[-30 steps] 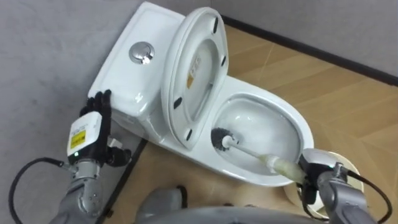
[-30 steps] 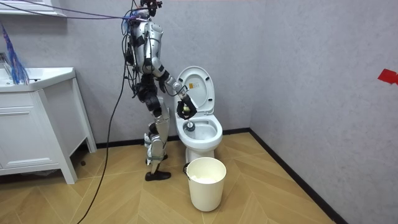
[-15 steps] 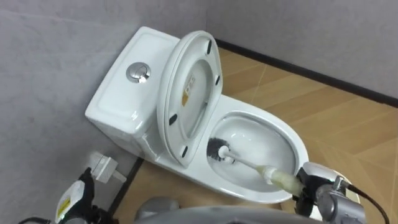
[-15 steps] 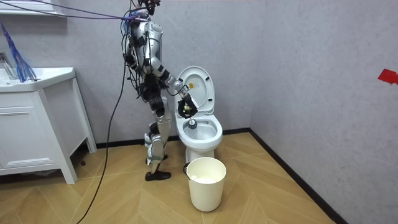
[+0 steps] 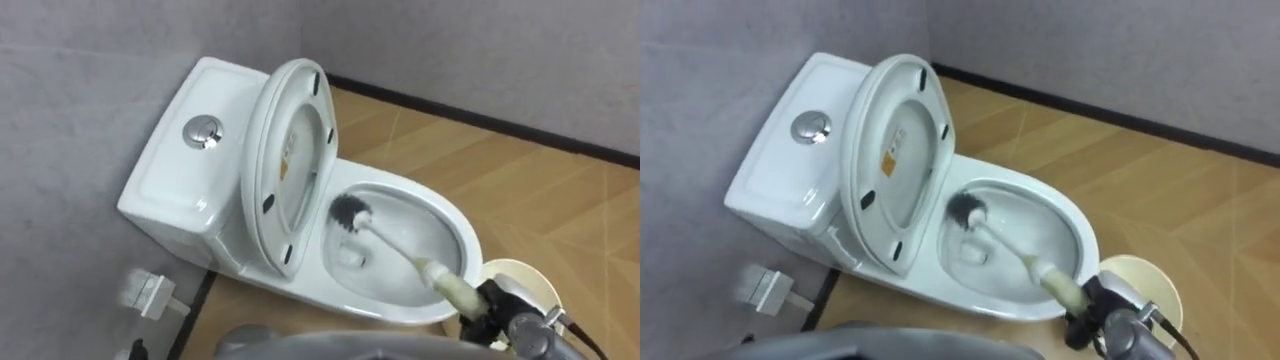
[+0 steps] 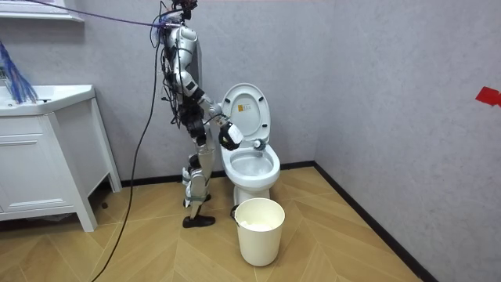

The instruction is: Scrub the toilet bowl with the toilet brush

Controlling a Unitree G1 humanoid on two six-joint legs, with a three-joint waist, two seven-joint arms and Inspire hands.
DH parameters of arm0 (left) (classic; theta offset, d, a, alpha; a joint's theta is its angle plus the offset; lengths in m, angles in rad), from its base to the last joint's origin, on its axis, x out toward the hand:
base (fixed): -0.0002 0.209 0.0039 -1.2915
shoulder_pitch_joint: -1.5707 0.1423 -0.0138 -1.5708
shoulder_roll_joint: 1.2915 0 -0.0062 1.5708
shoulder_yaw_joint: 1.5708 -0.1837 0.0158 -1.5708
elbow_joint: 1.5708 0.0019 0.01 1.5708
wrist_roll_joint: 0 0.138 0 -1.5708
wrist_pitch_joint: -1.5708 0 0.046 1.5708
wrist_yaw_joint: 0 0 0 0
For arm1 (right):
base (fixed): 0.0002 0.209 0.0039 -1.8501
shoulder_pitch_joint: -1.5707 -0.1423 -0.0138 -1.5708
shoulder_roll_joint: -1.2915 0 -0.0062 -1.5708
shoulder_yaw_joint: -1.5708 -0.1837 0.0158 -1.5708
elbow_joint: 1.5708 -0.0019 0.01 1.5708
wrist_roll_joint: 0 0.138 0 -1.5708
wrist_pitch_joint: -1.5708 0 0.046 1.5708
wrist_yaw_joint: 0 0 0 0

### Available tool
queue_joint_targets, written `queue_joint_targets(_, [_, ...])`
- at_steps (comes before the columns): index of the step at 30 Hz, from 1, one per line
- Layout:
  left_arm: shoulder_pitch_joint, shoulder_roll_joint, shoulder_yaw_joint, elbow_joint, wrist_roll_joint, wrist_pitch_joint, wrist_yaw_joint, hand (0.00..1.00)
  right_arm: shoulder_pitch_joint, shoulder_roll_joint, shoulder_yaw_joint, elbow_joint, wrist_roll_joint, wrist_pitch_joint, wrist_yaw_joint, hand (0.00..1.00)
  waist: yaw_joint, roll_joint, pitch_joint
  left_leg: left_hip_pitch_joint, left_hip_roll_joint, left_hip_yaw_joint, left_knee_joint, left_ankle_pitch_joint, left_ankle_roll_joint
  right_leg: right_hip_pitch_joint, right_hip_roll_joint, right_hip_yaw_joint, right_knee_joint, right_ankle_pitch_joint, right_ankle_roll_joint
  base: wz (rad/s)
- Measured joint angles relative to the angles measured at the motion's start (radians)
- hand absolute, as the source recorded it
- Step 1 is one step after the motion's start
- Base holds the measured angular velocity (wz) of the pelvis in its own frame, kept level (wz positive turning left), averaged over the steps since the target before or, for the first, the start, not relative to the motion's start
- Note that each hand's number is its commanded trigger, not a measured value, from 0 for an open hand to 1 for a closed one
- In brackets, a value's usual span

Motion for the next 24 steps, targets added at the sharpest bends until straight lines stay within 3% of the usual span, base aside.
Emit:
queue_joint_targets(2, [-0.013,-0.002,0.0,-0.001,0.0,0.001,-0.004,0.0,0.002,0.009,0.001,0.002,0.09,-0.018,-0.022,1.0,-0.009,-0.001,0.001,0.007,0.004,0.021,0.0,-0.007,0.001,-0.001,0.005,0.02,-0.001,0.002,0.002,-0.3])
queue_joint_targets(7, [-0.012,-0.02,-0.001,-0.001,0.001,0.015,-0.008,0.0,0.004,0.028,-0.002,0.006,0.301,-0.049,-0.092,1.0,-0.056,0.003,-0.006,0.02,0.006,0.05,0.0,-0.022,0.004,-0.002,0.009,0.052,-0.002,0.007,0.008,-0.18])
queue_joint_targets(14, [-0.011,-0.049,0.016,0.04,0.001,0.002,-0.009,0.0,-0.013,0.045,-0.036,0.098,0.444,-0.104,-0.195,1.0,-0.094,0.015,-0.0079,0.044,0.011,0.099,-0.001,-0.038,0.008,-0.001,0.013,0.1,0.0,0.015,0.013,-0.21])
queue_joint_targets(24, [0.001,-0.055,0.039,0.065,-0.002,0.003,-0.012,0.0,-0.015,0.059,-0.123,0.238,0.697,-0.15,-0.286,1.0,-0.116,0.017,-0.0052,0.055,0.014,0.112,0.0,-0.047,0.011,-0.001,0.018,0.125,-0.007,0.017,0.016,-0.08])
